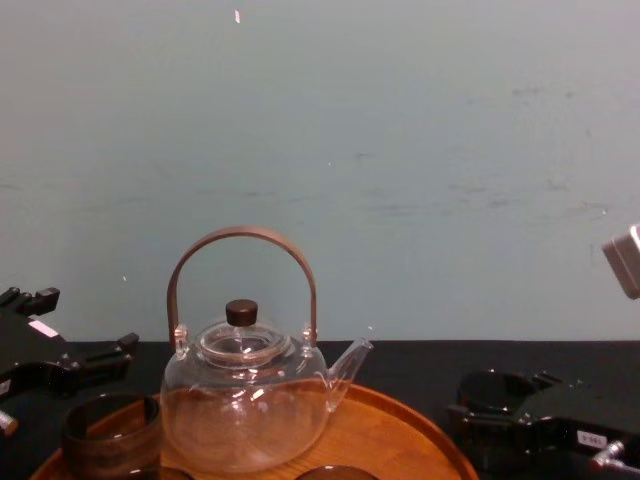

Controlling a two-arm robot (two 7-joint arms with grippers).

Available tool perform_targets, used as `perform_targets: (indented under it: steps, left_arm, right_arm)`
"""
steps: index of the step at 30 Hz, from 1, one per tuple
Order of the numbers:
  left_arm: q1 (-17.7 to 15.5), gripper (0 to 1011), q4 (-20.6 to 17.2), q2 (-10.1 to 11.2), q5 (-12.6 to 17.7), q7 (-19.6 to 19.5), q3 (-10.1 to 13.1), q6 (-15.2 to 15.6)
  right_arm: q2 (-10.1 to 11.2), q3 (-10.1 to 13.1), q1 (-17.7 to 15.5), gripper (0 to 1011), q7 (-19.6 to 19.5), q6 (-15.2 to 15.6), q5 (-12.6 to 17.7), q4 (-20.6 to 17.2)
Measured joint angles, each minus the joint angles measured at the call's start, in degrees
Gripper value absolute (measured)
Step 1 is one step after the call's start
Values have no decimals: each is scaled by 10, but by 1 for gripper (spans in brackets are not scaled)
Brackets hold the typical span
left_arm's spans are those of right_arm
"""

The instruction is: Pick up the glass from the table and place it on the tray.

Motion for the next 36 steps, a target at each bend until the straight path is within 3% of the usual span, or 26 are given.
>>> perform_targets:
  steps: [27, 32, 36]
  left_arm:
    - [0, 1001, 0, 0, 0, 0, 0, 0]
    - [0, 1001, 0, 0, 0, 0, 0, 0]
    - [0, 1001, 0, 0, 0, 0, 0, 0]
  right_arm:
    - [0, 0, 0, 1002, 0, 0, 0, 0]
    - [0, 0, 0, 912, 0, 0, 0, 0]
    - [0, 0, 0, 905, 0, 0, 0, 0]
